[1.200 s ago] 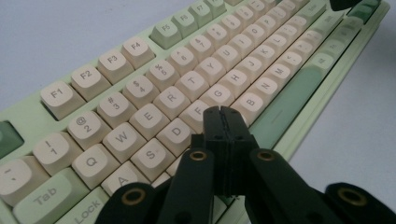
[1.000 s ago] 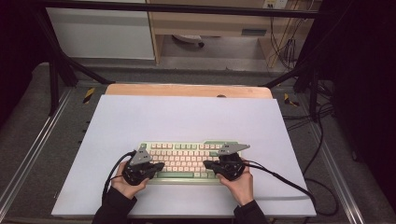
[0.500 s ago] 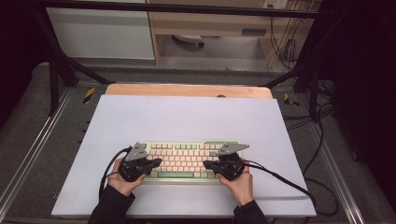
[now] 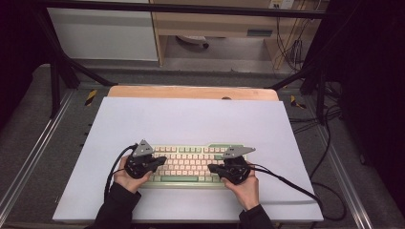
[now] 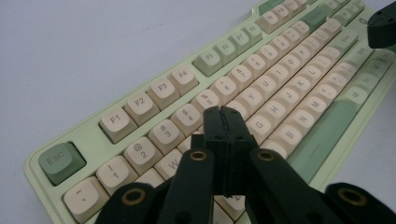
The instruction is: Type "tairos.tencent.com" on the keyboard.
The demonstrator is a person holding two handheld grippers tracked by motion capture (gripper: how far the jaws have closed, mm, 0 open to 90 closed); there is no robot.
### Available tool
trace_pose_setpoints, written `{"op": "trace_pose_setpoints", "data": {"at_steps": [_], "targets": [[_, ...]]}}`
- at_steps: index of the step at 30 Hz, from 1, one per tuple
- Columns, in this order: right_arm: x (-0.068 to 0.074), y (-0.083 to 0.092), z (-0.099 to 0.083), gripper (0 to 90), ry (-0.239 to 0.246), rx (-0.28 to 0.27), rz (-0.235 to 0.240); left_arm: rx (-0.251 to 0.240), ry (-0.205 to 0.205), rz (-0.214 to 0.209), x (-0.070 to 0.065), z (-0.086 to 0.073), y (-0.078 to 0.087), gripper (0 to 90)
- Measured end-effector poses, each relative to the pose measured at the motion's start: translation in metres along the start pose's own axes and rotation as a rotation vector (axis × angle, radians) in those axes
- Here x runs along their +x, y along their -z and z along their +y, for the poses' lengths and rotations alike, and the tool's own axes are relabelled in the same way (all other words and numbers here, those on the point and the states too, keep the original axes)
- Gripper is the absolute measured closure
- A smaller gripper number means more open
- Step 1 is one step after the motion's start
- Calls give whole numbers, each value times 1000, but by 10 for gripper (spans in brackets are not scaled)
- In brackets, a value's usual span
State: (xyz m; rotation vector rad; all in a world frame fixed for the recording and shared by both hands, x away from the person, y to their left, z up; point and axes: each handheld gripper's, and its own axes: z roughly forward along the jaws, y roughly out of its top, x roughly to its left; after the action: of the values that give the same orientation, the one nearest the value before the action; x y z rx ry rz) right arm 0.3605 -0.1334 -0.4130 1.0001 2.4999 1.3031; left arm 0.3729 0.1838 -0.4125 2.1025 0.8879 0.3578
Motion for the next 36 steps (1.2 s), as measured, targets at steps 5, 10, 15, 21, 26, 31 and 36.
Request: {"op": "trace_pose_setpoints", "data": {"at_steps": [5, 10, 15, 21, 26, 31, 36], "targets": [[0, 0, 0, 900, 0, 0, 0, 9, 2, 12, 3, -1, -5, 899], [0, 0, 0, 900, -1, 0, 1, 19, 5, 17, 5, -4, -10, 899], [0, 0, 0, 900, -1, -4, 1, 20, 9, 18, 6, -5, -13, 899], [0, 0, 0, 900, -1, -3, 0, 19, 4, 17, 6, -7, -15, 899], [0, 0, 0, 900, 0, 0, 0, 23, 4, 16, 7, -9, -17, 900], [0, 0, 0, 900, -1, -3, 0, 8, 3, 10, 5, -7, -12, 899], [0, 0, 0, 900, 1, -3, 2, -1, -3, 1, 3, -7, -6, 899]]}}
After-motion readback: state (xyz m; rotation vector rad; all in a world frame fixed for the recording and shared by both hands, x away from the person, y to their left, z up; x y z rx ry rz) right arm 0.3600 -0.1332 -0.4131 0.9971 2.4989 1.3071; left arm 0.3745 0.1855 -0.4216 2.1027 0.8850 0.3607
